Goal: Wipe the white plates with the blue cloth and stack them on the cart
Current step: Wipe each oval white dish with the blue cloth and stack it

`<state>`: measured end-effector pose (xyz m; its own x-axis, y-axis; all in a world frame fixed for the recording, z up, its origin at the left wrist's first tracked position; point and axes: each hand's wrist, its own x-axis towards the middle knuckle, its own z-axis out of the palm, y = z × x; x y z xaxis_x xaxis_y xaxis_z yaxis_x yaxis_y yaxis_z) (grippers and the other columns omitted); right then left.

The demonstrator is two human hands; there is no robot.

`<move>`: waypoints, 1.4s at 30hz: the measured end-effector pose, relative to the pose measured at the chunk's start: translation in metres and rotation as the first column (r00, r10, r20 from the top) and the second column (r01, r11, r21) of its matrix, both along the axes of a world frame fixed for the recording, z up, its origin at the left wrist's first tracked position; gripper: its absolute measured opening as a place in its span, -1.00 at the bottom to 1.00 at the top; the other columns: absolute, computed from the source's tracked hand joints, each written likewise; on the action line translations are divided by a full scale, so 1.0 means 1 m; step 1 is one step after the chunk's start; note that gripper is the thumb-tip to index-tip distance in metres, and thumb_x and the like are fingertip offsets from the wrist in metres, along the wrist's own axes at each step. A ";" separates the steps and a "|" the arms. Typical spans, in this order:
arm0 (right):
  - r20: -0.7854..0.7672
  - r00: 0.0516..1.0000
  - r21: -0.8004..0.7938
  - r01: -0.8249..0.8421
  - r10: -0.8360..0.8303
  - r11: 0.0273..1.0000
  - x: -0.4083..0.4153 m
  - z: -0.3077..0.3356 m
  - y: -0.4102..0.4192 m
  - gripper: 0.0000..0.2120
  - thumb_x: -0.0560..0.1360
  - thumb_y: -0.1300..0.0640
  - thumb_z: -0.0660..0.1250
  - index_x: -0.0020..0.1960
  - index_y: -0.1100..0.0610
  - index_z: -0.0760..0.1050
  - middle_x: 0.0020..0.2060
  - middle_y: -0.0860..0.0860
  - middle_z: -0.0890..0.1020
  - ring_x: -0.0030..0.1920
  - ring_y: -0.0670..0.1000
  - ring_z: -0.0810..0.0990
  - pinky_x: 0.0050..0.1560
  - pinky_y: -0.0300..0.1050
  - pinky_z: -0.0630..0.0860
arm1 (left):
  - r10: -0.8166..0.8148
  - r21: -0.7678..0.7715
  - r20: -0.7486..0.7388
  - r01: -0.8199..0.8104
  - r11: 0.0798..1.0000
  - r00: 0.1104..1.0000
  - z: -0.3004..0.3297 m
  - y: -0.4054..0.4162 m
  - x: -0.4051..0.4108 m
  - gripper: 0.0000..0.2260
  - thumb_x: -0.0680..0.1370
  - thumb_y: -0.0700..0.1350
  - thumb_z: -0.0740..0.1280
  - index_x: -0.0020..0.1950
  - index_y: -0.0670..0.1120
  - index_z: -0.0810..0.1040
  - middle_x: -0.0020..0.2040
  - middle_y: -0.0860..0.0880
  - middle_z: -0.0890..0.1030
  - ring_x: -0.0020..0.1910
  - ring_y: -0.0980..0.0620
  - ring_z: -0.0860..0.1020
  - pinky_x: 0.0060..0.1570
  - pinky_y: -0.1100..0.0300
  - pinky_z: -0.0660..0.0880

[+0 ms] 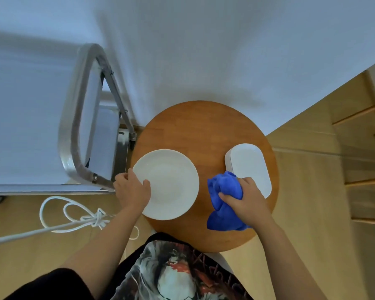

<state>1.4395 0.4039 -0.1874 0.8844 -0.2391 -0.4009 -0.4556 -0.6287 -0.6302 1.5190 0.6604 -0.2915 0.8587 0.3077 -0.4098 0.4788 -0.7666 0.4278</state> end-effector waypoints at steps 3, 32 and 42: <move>0.018 1.000 0.038 -0.019 0.019 0.999 0.001 -0.001 -0.007 -0.78 0.44 -0.02 0.39 -0.09 -0.27 0.37 -0.01 -0.05 0.52 -0.01 -0.04 0.55 0.02 -0.06 0.53 | -0.147 0.043 0.035 0.145 0.988 0.989 0.008 -0.024 -0.004 -0.47 0.53 -0.02 0.31 0.45 -0.08 0.22 0.44 -0.17 0.19 0.40 -0.19 0.19 0.34 -0.14 0.24; -0.119 0.957 0.253 -0.228 0.264 0.940 -0.007 -0.034 -0.262 -0.78 0.38 0.07 0.48 -0.16 -0.18 0.47 -0.13 -0.16 0.61 -0.13 -0.32 0.56 -0.25 -0.47 0.44 | -0.043 -0.094 -0.344 0.011 0.996 0.938 -0.042 -0.302 -0.051 -0.77 0.61 -0.04 0.25 0.18 -0.14 0.43 0.13 -0.13 0.54 0.07 -0.09 0.54 0.05 0.08 0.51; -0.114 0.942 0.225 -0.284 0.315 0.932 0.001 -0.041 -0.266 -0.89 0.42 0.07 0.44 -0.09 0.03 0.54 -0.12 -0.04 0.62 -0.12 -0.13 0.60 -0.17 -0.30 0.49 | 0.083 -0.151 -0.211 -0.116 0.982 0.974 -0.037 -0.303 -0.060 -0.90 0.63 -0.07 0.19 -0.04 -0.07 0.37 -0.17 -0.02 0.48 -0.23 0.06 0.47 -0.26 0.22 0.42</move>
<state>1.4409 0.1382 -0.2284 0.8305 0.1275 -0.5422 -0.3621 -0.6161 -0.6995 1.4587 0.3577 -0.3289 0.7207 0.3031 -0.6235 0.6389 -0.6396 0.4275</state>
